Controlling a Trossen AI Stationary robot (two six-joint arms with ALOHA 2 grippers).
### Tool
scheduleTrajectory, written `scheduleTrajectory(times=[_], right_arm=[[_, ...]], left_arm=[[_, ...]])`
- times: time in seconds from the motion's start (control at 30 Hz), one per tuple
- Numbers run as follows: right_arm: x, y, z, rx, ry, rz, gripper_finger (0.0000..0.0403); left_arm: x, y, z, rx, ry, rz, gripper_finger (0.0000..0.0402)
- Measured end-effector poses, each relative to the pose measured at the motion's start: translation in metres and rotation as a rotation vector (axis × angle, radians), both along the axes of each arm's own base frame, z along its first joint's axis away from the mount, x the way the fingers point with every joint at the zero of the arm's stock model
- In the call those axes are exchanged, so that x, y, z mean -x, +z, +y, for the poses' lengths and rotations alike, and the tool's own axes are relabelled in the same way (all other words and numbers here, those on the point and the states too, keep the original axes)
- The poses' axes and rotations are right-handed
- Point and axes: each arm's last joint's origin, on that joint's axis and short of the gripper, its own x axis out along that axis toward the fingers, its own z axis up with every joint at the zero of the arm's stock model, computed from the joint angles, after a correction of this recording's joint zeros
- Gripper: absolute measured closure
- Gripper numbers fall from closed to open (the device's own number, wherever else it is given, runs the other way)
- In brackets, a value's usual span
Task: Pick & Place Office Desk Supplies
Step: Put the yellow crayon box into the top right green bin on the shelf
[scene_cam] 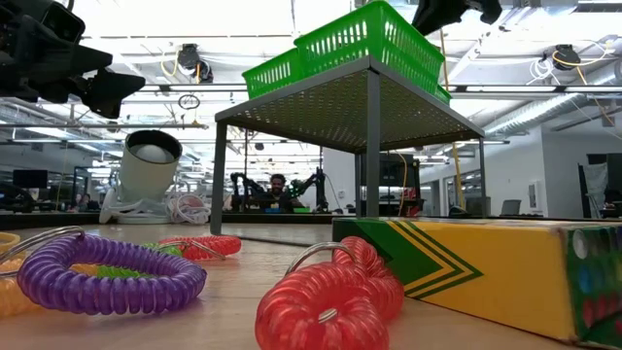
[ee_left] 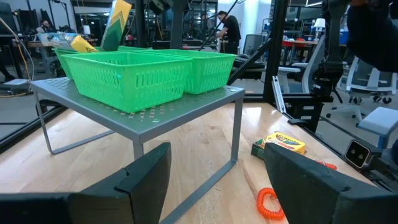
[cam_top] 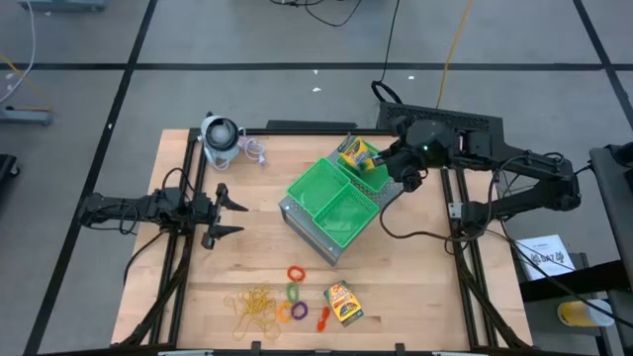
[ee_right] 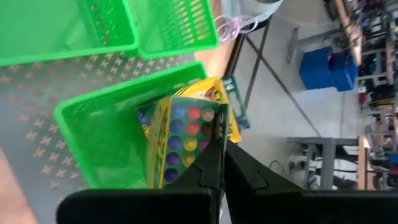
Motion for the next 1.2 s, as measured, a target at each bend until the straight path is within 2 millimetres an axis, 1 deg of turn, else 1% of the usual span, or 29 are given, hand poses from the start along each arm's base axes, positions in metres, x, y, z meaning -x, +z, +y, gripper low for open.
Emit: scheduleTrajectory(times=[0.37, 0.53, 0.67, 0.93, 1.2], right_arm=[[-0.003, -0.021, -0.001, -0.033, -0.02, 0.047, 0.0403], [-0.008, -0.026, -0.001, -0.023, -0.017, 0.011, 0.0403], [-0.015, -0.032, -0.003, -0.009, -0.014, -0.049, 0.0403], [-0.026, -0.055, -0.006, 0.072, 0.03, -0.085, 0.0401], [-0.032, -0.067, -0.007, 0.13, 0.05, -0.149, 0.0395]], left_arm=[[0.0, 0.0, 0.0, 0.0, 0.0, 0.0, 0.0137], [0.0, 0.0, 0.0, 0.0, 0.0, 0.001, 0.0137], [0.0, 0.0, 0.0, 0.0, 0.0, 0.0, 0.0137], [0.0, 0.0, 0.0, 0.0, -0.001, 0.001, 0.0137], [0.0, 0.0, 0.0, 0.0, 0.0, 0.0, 0.0137]])
